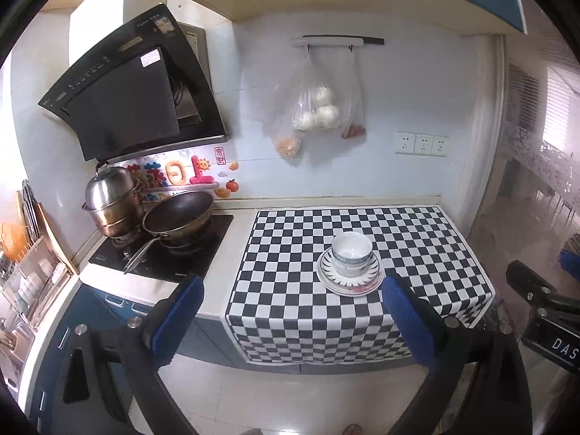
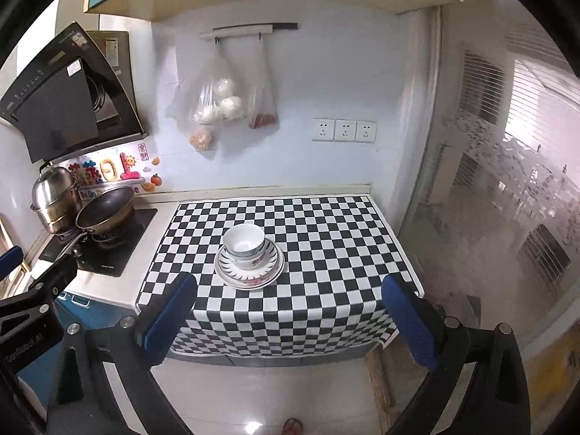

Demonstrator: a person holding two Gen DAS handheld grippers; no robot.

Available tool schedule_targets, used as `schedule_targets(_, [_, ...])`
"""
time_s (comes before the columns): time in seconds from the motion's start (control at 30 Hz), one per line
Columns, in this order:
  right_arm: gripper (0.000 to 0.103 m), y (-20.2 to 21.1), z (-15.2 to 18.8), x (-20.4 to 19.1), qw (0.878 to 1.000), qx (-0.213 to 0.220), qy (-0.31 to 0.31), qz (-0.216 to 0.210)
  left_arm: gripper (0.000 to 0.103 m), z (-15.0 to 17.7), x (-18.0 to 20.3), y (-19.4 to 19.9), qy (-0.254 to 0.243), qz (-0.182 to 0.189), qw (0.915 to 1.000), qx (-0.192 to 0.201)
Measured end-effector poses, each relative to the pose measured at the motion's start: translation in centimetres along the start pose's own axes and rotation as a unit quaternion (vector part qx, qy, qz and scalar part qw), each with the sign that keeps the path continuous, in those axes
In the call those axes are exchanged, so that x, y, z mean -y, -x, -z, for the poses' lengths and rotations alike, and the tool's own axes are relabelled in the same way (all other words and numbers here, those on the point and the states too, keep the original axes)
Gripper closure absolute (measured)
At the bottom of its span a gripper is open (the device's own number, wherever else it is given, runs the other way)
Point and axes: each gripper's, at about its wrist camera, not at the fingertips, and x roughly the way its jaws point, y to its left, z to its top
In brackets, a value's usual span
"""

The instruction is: Organize plates and bowls

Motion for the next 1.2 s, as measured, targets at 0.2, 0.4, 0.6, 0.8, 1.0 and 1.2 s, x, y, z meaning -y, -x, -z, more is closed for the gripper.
schedule_targets(0.2, [0.000,4.4,2.4,-1.0,1.000,0.001,-0.005,0.014,0.002,1.6,-1.1,3.2,-0.009,0.006,0.9999,0.007])
schedule_targets(0.4, [0.000,6.9,3.8,-1.7,1.000,-0.003,-0.003,0.021,0.002,2.3,-1.9,4.8,-0.002,0.013,0.9999,0.009])
schedule_targets(0.6, [0.000,7.2,3.8,-1.5,1.000,0.003,-0.001,0.024,0.002,2.2,-2.0,5.3,0.005,0.012,0.9997,0.019])
schedule_targets(0.8, [0.000,6.3,3.0,-0.8,1.000,0.002,-0.007,0.029,0.002,1.6,-1.5,5.2,0.004,0.015,0.9996,0.025])
schedule_targets(1.0, [0.000,6.1,2.5,-0.8,0.999,0.006,-0.005,0.033,0.002,1.5,-1.2,5.0,0.005,0.016,0.9995,0.028])
schedule_targets(1.2, [0.000,6.2,2.3,-0.7,0.999,0.012,-0.002,0.036,0.002,1.5,-1.1,4.9,0.011,0.018,0.9994,0.026])
